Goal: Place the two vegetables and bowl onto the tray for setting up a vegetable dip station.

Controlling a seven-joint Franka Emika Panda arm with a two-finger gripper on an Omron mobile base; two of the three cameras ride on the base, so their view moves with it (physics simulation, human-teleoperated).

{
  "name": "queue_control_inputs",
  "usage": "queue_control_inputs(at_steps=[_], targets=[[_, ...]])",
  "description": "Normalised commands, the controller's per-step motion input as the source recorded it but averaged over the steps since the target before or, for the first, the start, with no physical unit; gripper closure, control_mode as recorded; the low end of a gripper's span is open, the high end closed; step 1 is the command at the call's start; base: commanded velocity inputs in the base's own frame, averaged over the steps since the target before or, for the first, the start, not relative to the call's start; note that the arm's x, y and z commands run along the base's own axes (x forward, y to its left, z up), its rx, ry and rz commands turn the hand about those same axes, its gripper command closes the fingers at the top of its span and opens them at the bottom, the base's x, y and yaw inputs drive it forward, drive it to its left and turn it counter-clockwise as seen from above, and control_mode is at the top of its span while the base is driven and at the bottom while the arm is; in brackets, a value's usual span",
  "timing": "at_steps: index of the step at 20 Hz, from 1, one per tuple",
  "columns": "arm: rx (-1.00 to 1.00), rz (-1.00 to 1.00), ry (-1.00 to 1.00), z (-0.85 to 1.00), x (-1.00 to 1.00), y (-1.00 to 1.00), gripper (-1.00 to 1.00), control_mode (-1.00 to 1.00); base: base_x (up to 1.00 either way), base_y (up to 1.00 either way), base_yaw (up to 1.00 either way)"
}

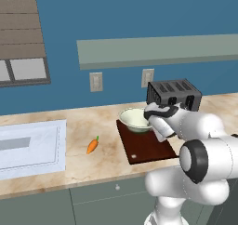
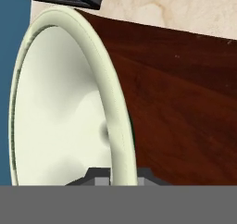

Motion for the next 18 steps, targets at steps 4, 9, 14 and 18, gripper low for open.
queue_control_inputs(at_steps=[4, 9, 14, 18], targets=[[0.00, 0.00, 0.00, -0.09, 0.00, 0.00, 1.00, -1.00, 0.00, 0.00, 0.00], [0.00, 0.00, 0.00, -0.11, 0.00, -0.01, 1.00, -1.00, 0.00, 0.00, 0.00], [0.00, 0.00, 0.00, -0.11, 0.00, 0.00, 1.00, -1.00, 0.00, 0.00, 0.00], [0.00, 0.00, 0.00, -0.08, 0.00, 0.00, 1.00, -1.00, 0.00, 0.00, 0.00]])
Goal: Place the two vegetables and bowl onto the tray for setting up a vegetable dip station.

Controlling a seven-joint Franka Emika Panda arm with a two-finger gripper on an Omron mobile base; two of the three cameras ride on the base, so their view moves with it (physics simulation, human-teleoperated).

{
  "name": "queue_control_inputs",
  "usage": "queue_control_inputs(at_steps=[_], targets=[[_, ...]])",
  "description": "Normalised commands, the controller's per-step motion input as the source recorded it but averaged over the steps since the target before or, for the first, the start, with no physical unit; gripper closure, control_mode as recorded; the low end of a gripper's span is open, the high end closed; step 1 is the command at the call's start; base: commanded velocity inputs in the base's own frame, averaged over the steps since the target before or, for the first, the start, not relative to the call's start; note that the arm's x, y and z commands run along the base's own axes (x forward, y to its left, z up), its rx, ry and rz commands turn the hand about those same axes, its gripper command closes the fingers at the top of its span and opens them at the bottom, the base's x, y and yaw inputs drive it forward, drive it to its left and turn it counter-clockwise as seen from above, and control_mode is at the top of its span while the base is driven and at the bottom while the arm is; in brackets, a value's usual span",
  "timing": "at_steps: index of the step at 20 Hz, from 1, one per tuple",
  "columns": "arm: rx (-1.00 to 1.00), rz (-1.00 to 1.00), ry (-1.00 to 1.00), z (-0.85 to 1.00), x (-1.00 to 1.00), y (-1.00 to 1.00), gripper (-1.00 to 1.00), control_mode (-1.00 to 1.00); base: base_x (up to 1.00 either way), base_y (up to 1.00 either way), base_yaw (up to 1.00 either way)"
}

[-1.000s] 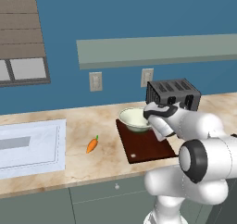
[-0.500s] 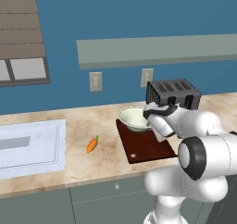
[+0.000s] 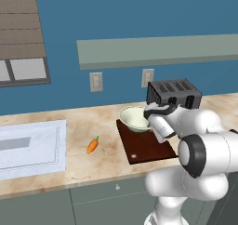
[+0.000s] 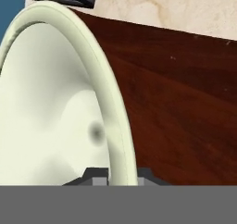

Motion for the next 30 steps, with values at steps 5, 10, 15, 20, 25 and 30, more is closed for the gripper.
queue_control_inputs(at_steps=[5, 10, 15, 20, 25, 30], targets=[[0.00, 0.00, 0.00, -0.06, -0.03, -0.01, 1.00, -1.00, 0.00, 0.00, 0.00], [0.00, 0.00, 0.00, -0.03, -0.05, 0.00, 1.00, -1.00, 0.00, 0.00, 0.00], [0.00, 0.00, 0.00, 0.00, -0.06, -0.01, -1.00, -1.00, 0.00, 0.00, 0.00], [-0.01, 0.00, -0.04, 0.03, -0.09, 0.00, -1.00, -1.00, 0.00, 0.00, 0.00], [0.00, 0.00, -0.01, 0.11, -0.10, -0.01, -1.00, -1.00, 0.00, 0.00, 0.00], [-0.02, 0.01, -0.10, 0.31, -0.20, -0.12, -1.00, -1.00, 0.00, 0.00, 0.00]])
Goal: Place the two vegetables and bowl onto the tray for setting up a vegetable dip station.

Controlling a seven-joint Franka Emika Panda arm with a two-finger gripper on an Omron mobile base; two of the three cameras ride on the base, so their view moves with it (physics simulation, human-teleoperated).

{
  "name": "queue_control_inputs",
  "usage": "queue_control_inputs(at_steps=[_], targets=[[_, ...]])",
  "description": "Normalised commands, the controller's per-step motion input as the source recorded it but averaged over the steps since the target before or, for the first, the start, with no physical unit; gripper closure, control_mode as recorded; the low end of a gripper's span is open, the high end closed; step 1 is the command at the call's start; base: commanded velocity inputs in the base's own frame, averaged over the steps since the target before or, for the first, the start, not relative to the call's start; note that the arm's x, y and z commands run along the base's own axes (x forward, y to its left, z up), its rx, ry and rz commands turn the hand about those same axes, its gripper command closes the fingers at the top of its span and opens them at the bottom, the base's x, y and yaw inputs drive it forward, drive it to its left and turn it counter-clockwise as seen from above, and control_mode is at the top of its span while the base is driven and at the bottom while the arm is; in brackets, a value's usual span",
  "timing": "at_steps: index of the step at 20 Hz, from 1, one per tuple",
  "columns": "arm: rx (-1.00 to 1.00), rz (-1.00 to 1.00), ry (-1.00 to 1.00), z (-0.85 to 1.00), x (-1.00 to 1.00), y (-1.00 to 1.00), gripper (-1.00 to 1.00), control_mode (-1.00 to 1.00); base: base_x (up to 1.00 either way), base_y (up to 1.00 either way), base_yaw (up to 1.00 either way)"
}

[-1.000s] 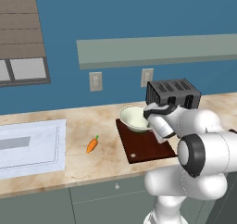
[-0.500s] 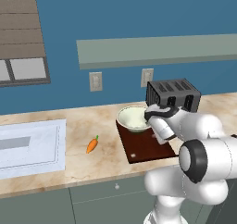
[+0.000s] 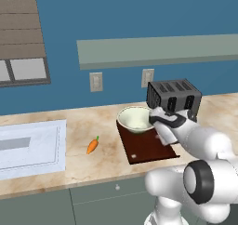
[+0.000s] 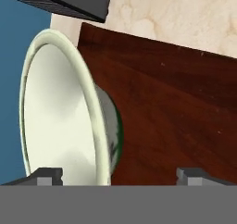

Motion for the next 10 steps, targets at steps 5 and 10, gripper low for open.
queue_control_inputs(at_steps=[5, 10], targets=[[-0.02, 0.02, -0.06, 0.31, -0.23, -0.14, -1.00, -1.00, 0.00, 0.00, 0.00], [-0.04, 0.03, 0.00, 0.27, -0.21, -0.19, -1.00, -1.00, 0.00, 0.00, 0.00]])
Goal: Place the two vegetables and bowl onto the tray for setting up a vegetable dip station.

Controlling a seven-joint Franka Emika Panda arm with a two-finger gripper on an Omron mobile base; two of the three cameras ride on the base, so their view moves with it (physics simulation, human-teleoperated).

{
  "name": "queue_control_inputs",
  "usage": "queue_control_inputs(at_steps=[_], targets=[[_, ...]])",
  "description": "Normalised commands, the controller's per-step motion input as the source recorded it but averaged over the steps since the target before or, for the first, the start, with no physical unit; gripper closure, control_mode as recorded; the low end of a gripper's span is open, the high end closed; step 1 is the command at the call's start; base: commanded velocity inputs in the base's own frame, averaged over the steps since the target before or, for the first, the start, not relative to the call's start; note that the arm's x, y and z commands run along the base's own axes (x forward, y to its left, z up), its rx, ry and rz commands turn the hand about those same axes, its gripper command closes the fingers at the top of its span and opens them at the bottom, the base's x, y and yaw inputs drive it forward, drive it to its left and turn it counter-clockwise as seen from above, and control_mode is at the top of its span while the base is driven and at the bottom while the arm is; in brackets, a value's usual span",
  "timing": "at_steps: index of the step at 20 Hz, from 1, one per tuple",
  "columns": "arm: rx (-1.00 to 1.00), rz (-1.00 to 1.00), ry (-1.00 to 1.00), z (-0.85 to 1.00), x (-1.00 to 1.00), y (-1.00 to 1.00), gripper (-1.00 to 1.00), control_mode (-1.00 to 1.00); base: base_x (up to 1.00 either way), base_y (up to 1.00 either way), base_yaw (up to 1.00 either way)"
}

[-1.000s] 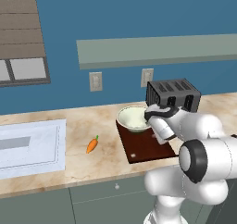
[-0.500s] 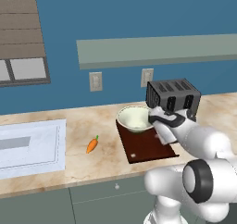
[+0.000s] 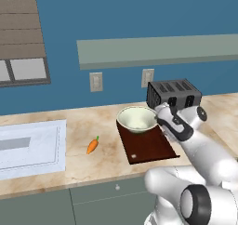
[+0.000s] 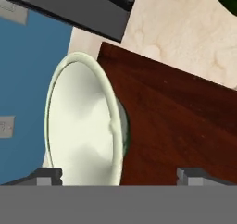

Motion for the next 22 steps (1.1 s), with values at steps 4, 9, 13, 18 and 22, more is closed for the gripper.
queue_control_inputs(at_steps=[4, 9, 13, 18, 22], targets=[[-0.10, 0.08, 0.00, 0.21, -0.25, -0.28, -1.00, -1.00, 0.00, 0.00, 0.00], [-0.13, 0.15, 0.00, 0.17, -0.29, -0.29, -1.00, -1.00, 0.00, 0.00, 0.00], [-0.11, 0.15, 0.00, 0.11, -0.30, -0.30, -1.00, -1.00, 0.00, 0.00, 0.00], [-0.07, 0.12, 0.00, 0.05, -0.26, -0.32, -1.00, -1.00, 0.00, 0.00, 0.00], [-0.03, 0.03, 0.00, 0.00, -0.14, -0.34, -1.00, -1.00, 0.00, 0.00, 0.00]])
